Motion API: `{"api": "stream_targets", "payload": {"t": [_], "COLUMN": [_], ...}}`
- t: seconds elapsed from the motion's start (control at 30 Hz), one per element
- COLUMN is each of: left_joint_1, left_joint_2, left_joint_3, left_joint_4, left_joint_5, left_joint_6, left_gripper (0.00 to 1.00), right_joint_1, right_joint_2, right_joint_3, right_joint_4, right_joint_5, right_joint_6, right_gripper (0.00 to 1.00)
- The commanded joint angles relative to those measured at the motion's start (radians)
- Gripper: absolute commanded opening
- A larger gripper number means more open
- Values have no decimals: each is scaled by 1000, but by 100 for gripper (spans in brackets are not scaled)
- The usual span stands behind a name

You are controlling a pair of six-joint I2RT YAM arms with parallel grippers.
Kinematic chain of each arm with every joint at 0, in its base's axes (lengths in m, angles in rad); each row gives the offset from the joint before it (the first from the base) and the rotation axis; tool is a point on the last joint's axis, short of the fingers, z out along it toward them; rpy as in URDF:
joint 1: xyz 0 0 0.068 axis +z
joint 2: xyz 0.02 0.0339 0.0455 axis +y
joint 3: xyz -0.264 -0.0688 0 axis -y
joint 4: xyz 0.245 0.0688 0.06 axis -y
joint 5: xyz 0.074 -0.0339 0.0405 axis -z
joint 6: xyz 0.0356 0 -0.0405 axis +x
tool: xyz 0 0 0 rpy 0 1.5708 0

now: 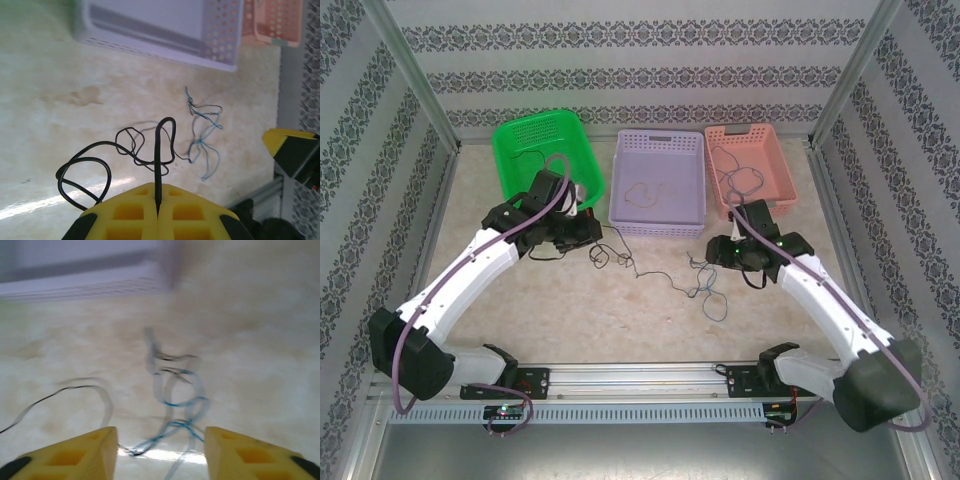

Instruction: Untangle the cables

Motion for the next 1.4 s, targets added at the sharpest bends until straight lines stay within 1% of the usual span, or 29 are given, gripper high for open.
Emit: {"api": "stream_targets", "payload": {"t": [0.0, 0.03, 0.13, 0.23, 0.4, 0.43, 0.47, 0.57, 0.6, 0.67, 0.73, 0.77, 0.8, 0.9, 1.0, 1.1, 1.23, 1.37], "left_joint_1": [-17, -20, -28, -33, -38, -39, -41, -42, -41, -40, -39, -35, -29, 15, 73, 107, 126, 141], "left_joint_2": [24, 35, 60, 77, 79, 75, 74, 64, 58, 55, 56, 55, 51, 38, 33, 32, 35, 40], "left_joint_3": [46, 55, 86, 111, 121, 121, 120, 126, 131, 154, 199, 219, 241, 286, 324, 337, 367, 424], "left_joint_4": [56, 56, 41, 33, 28, 27, 25, 3, -4, -34, -98, -123, -144, -176, -203, -188, -181, -227], "left_joint_5": [97, 107, 117, 120, 120, 120, 117, 85, 69, 28, -61, -101, -139, -193, -184, -124, -106, -166], "left_joint_6": [37, 40, 51, 56, 54, 54, 54, 58, 61, 68, 76, 78, 81, 84, 91, 99, 98, 107], "left_gripper": [0, 0, 0, 0, 0, 0, 0, 0, 0, 0, 0, 0, 0, 0, 0, 0, 0, 0], "right_joint_1": [85, 119, 218, 293, 343, 345, 345, 346, 346, 346, 344, 342, 339, 324, 282, 213, 131, 86], "right_joint_2": [-28, -3, 109, 210, 304, 316, 330, 350, 349, 337, 318, 309, 295, 262, 226, 217, 290, 343], "right_joint_3": [-17, -19, 0, 26, 40, 41, 46, 55, 49, 33, 7, -7, -25, -77, -126, -145, -114, -100], "right_joint_4": [230, 276, 327, 360, 414, 421, 425, 422, 421, 411, 390, 381, 367, 327, 294, 259, 185, 138], "right_joint_5": [-173, -223, -261, -240, -190, -179, -169, -151, -150, -151, -159, -161, -159, -146, -125, -126, -132, -92], "right_joint_6": [-119, -137, -209, -244, -242, -236, -229, -217, -215, -212, -211, -211, -208, -197, -173, -151, -128, -96], "right_gripper": [58, 60, 61, 61, 59, 56, 50, 25, 18, 12, 8, 2, 0, 0, 0, 0, 0, 0]}}
